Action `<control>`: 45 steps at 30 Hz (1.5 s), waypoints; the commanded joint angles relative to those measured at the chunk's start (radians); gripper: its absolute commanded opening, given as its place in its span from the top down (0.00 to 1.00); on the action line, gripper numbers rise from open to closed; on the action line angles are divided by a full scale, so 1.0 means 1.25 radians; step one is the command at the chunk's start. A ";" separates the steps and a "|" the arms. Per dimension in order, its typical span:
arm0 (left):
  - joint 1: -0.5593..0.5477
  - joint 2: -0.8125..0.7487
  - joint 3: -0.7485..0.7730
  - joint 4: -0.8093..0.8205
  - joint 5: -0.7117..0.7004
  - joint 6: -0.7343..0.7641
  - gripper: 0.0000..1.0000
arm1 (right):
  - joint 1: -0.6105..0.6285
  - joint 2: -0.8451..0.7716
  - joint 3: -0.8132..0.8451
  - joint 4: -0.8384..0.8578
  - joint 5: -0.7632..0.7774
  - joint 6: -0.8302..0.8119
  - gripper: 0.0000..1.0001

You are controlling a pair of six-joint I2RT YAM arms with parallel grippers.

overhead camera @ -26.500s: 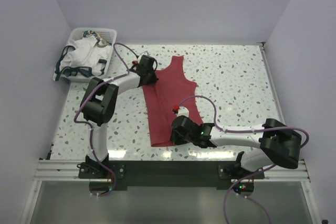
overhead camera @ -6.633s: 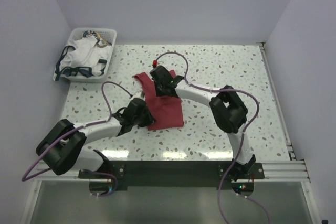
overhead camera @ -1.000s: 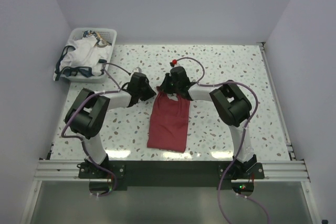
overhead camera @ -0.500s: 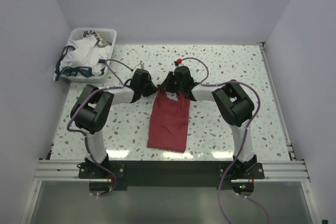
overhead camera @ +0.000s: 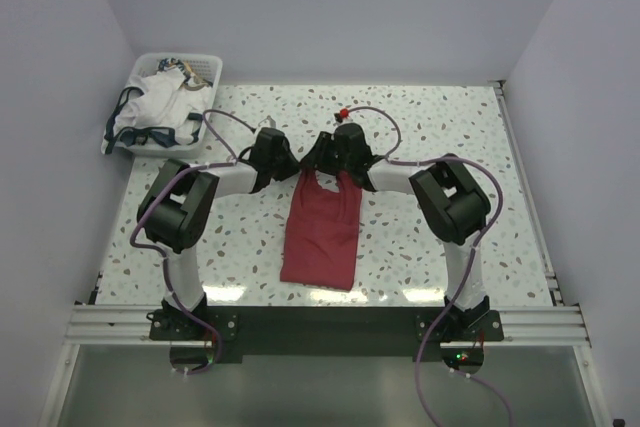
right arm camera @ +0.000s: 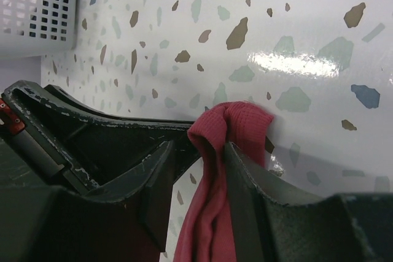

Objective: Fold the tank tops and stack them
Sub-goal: Fold the tank top

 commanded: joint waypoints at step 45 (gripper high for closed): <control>-0.022 0.062 0.111 -0.051 -0.061 0.044 0.73 | -0.015 0.185 0.362 -0.318 0.082 -0.152 0.95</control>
